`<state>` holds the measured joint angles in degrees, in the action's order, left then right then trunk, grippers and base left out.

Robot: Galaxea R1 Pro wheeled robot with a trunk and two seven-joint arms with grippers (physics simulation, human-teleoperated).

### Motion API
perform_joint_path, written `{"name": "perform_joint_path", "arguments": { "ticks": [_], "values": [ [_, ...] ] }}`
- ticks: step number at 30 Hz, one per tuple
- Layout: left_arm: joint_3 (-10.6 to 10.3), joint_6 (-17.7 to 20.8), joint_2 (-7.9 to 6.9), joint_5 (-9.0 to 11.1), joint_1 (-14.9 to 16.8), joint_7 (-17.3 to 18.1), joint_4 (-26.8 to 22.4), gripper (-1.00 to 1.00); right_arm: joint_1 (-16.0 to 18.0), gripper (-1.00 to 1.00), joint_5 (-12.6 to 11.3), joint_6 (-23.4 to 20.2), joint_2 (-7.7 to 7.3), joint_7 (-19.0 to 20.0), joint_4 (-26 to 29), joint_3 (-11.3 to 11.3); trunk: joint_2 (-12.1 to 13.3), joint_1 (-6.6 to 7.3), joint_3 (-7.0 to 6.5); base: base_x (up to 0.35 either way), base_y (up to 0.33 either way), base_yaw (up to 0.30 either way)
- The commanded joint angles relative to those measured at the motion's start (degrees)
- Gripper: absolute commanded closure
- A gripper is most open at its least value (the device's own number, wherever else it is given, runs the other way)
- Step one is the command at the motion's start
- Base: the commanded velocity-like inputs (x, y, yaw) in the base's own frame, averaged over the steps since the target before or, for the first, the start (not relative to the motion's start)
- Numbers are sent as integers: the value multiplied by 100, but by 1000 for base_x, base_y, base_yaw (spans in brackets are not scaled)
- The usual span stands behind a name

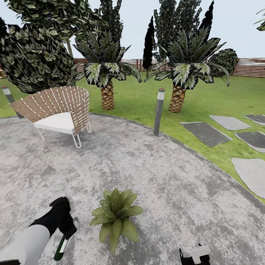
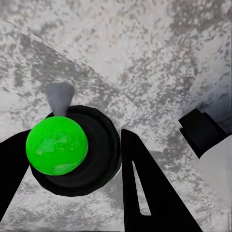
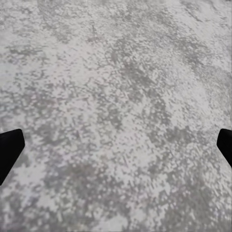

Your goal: Pick up the pesticide atomizer in the garden and spray insectifuge to fully cover both potted plants in the garden.

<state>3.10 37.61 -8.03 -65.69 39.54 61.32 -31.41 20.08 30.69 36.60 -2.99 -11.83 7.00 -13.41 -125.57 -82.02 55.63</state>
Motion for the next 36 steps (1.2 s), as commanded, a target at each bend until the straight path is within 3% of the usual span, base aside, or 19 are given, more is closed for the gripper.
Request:
{"name": "perform_joint_path", "arguments": {
  "ticks": [1, 18, 25, 36],
  "values": [
    [21, 49, 13, -37, -11, 36, -20, 100, 4, -100, 61, 14, 0, -39, -8, -21, -2, 1, 7, 0, 0, 257],
    [26, 53, 60, -48, -52, 27, 47, 100, 4, -100, 60, 14, 0, -39, -6, -21, -2, 1, 13, 69, -48, 50],
    [17, 55, 49, -43, -52, 21, 47, 100, 4, -100, 62, 14, 0, -39, -6, -21, -2, 1, 13, 168, -192, 254],
    [24, 56, 56, -42, -56, 8, 48, 100, 4, -100, 61, 14, 0, -39, -10, -21, -2, 1, 13, 3, -14, 276]
  ]
}}
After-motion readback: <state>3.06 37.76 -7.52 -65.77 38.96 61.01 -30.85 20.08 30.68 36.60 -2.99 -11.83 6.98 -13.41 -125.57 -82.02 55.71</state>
